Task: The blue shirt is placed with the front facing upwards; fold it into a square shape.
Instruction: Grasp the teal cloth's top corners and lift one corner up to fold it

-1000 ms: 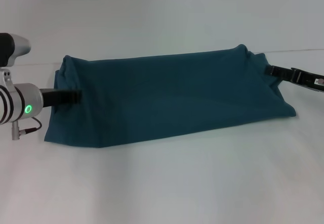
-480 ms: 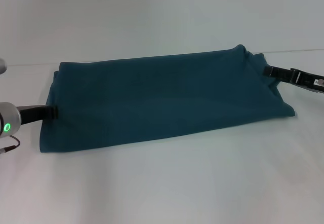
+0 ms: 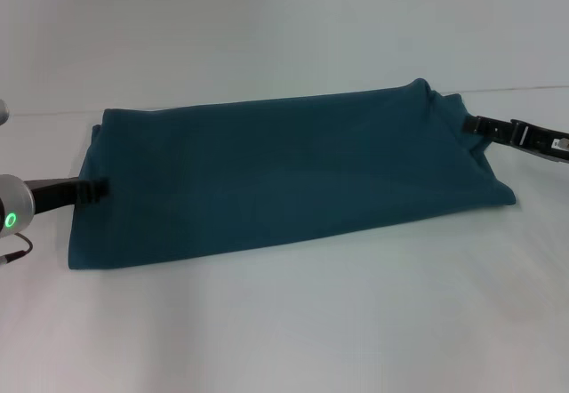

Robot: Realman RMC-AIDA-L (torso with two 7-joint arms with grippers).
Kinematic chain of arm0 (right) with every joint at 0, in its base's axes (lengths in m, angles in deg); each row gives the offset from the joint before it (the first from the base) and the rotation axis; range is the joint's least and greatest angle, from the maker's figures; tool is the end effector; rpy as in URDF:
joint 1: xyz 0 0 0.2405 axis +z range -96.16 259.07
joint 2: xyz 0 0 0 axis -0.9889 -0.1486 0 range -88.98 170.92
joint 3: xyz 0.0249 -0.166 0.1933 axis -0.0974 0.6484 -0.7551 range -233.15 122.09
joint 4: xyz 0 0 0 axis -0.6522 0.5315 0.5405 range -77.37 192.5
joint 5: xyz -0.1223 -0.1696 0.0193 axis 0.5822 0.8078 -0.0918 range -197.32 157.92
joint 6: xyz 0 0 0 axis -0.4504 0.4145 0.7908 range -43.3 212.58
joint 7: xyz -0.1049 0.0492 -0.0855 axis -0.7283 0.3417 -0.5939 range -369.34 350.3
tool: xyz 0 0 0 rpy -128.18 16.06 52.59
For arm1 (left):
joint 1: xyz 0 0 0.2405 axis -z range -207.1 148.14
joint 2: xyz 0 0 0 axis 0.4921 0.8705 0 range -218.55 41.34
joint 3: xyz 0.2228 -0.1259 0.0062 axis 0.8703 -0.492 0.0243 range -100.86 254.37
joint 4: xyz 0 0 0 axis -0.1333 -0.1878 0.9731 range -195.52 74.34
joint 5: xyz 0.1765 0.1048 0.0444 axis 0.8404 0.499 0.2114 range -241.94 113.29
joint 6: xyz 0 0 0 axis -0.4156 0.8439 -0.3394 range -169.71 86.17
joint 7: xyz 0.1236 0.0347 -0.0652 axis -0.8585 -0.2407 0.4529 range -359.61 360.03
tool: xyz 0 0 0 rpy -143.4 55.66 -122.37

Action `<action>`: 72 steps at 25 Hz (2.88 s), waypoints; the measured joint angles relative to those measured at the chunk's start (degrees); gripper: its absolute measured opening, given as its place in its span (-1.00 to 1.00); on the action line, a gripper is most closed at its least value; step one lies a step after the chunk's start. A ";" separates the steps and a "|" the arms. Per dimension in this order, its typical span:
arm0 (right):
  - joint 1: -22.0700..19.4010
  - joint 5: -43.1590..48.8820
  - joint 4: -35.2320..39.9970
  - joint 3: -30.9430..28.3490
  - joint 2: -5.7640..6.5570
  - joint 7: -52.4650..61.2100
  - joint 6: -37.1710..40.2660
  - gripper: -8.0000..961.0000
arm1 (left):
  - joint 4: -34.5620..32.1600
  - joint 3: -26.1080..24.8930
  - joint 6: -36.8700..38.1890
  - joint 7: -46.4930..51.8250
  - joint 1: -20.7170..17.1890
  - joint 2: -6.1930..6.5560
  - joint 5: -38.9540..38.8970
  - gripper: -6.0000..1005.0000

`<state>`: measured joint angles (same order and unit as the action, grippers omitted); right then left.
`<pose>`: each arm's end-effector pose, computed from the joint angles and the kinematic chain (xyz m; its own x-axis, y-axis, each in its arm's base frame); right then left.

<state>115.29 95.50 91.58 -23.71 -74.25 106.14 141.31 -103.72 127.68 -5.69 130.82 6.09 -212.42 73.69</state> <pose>0.3231 0.4035 0.0569 0.2645 -0.6061 -0.7501 -0.9644 -0.1718 -0.2012 -0.2929 0.4225 -0.0023 0.5314 0.6608 0.5301 0.7998 -0.1851 -0.5710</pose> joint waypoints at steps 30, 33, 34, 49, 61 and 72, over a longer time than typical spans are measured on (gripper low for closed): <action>0.04 0.03 0.00 -0.07 0.08 0.00 -0.06 0.68 | 8.48 -3.30 -1.14 4.39 1.52 2.62 -0.04 0.68; 0.21 0.03 0.00 -0.02 0.09 0.06 -0.03 0.68 | 8.40 -3.01 -0.99 4.03 1.66 2.52 -0.04 0.68; 0.22 0.03 0.00 -0.01 0.09 0.09 -0.03 0.68 | 8.09 -2.73 -0.78 3.82 1.58 2.39 -0.04 0.68; -0.21 0.02 0.16 0.86 0.18 1.64 0.14 0.68 | 0.87 2.24 -1.34 3.47 -1.44 -0.22 -3.26 0.25; 0.21 0.02 0.46 0.88 0.24 1.76 0.20 0.68 | -0.16 2.32 0.41 3.14 -1.55 -0.11 -3.49 -0.63; -0.20 -0.09 0.30 0.86 0.16 1.58 0.19 0.68 | -4.99 4.71 5.80 2.90 -1.51 -0.37 -7.25 -0.99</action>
<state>115.09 95.41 91.88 -22.85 -74.09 107.72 141.50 -108.71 132.39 0.11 133.72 4.58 -212.79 66.44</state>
